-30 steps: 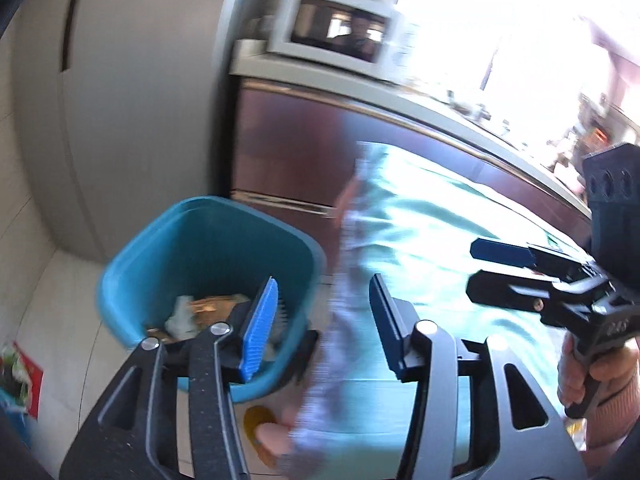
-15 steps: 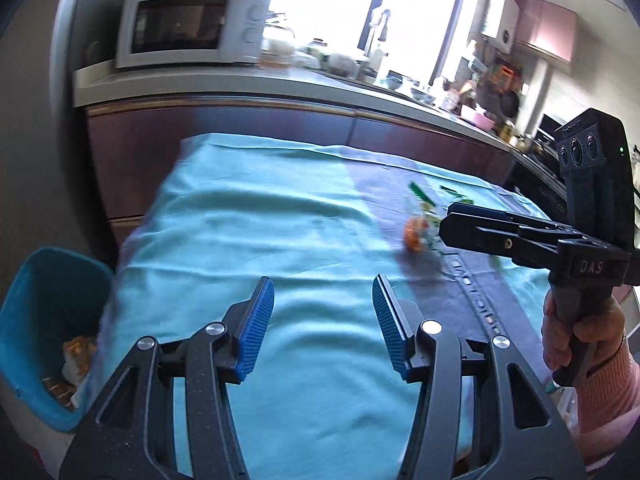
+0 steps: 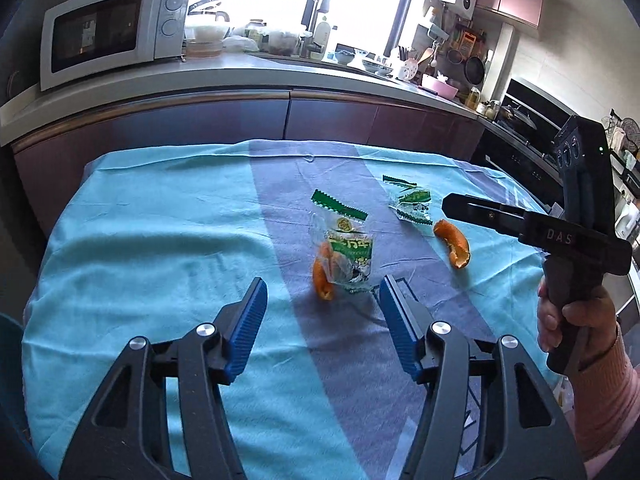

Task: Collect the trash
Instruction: 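Move both open tools back over the snack wrappers and orange peels, then grasp a green-printed snack wrapper with the left tool while the right tool grasps another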

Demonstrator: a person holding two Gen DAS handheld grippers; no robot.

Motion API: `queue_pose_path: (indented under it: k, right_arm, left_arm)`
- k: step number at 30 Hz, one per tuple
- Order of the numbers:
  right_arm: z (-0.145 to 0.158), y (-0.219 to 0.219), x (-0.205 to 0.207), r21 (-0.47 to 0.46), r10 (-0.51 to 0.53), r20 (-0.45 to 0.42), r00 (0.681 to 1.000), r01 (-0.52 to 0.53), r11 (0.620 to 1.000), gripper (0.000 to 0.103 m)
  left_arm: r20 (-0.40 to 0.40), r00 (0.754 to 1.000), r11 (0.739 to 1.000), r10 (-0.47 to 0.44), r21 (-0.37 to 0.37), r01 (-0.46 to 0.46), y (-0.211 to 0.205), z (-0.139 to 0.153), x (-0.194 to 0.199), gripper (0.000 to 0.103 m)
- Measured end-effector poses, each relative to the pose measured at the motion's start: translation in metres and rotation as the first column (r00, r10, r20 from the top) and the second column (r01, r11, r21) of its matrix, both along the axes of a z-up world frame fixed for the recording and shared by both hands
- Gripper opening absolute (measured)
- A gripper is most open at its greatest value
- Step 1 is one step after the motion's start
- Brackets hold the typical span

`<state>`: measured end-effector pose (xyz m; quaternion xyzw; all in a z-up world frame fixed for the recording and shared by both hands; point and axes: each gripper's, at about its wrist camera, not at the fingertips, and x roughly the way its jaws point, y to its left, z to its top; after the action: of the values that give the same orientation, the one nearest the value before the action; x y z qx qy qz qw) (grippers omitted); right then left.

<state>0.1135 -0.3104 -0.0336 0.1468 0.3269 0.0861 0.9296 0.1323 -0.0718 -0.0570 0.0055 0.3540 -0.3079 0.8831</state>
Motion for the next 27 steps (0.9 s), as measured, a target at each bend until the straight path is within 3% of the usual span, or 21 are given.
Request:
queue_pose_path:
  k: [12, 19, 21, 27]
  right_arm:
    - [-0.032, -0.041, 0.042, 0.028, -0.076, -0.109, 0.991, 0.08, 0.996, 0.062]
    - [-0.037, -0.038, 0.051, 0.034, -0.067, -0.138, 0.988, 0.073, 0.997, 0.039]
    - [-0.038, -0.038, 0.051, 0.039, -0.063, -0.142, 0.988, 0.069, 0.997, 0.026]
    - [-0.035, -0.036, 0.048, 0.031, -0.06, -0.125, 0.99, 0.064, 0.997, 0.018]
  left_arm:
    - [-0.056, 0.998, 0.999, -0.012, 0.034, 0.014, -0.032, -0.009, 0.038, 0.052]
    - [-0.082, 0.996, 0.999, -0.043, 0.024, 0.045, -0.042, -0.011, 0.044, 0.029]
    - [-0.077, 0.996, 0.999, -0.046, 0.022, 0.048, -0.043, -0.01, 0.042, 0.024]
    - [-0.07, 0.996, 0.998, -0.058, 0.009, 0.059, -0.043, -0.007, 0.034, 0.01]
